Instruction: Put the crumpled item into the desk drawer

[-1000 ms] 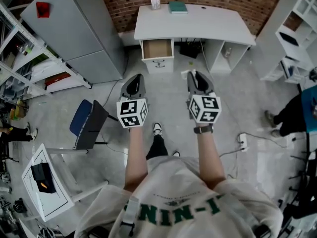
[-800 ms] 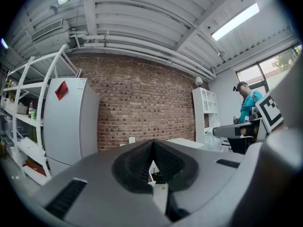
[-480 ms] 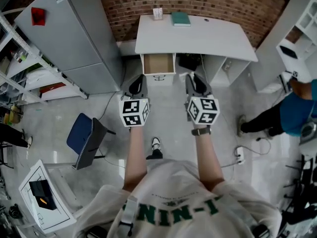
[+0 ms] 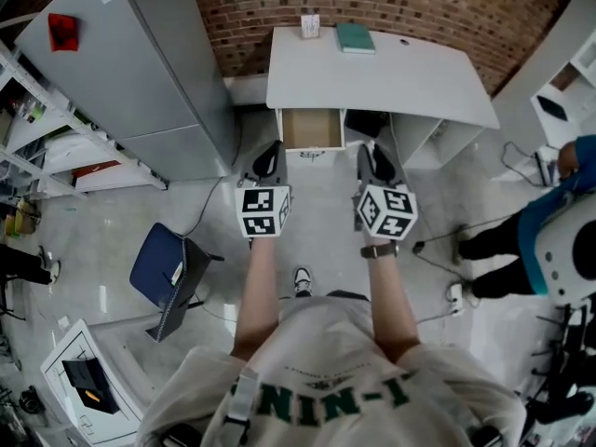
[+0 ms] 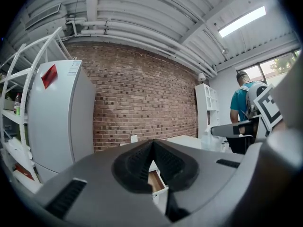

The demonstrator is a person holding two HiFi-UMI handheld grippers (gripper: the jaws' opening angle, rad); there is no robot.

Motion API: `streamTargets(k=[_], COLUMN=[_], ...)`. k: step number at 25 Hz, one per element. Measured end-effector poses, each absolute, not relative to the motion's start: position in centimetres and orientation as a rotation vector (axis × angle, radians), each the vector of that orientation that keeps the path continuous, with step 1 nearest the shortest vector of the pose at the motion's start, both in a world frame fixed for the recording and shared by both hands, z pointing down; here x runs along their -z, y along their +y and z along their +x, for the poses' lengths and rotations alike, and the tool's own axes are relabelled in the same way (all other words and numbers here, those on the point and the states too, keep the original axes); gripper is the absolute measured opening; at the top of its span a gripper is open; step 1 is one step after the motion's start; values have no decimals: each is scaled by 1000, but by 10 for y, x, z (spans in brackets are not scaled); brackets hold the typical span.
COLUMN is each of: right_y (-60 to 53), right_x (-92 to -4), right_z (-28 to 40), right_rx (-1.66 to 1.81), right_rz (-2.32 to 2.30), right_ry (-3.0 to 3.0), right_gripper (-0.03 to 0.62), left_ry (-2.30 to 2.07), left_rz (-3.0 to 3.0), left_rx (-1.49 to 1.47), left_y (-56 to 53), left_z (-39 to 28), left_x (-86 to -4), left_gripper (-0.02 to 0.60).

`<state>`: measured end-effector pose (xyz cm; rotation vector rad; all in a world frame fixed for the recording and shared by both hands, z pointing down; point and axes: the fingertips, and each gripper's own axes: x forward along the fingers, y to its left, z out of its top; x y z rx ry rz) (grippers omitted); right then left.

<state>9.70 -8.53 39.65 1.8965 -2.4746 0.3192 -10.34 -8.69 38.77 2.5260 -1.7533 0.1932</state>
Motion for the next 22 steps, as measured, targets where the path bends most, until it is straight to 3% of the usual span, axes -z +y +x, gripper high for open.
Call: streamTargets(k=[22], right_y=[-236], right_x=[-448], right_z=[60], right_rx=[-440], right_rz=[1697], right_ry=[-2495], right_gripper=[77], left_ry=[-1750], left_rz=[2435], left_rx=[-218], left_y=[-221], left_z=[-126], left_x=[-430], left_gripper=[0])
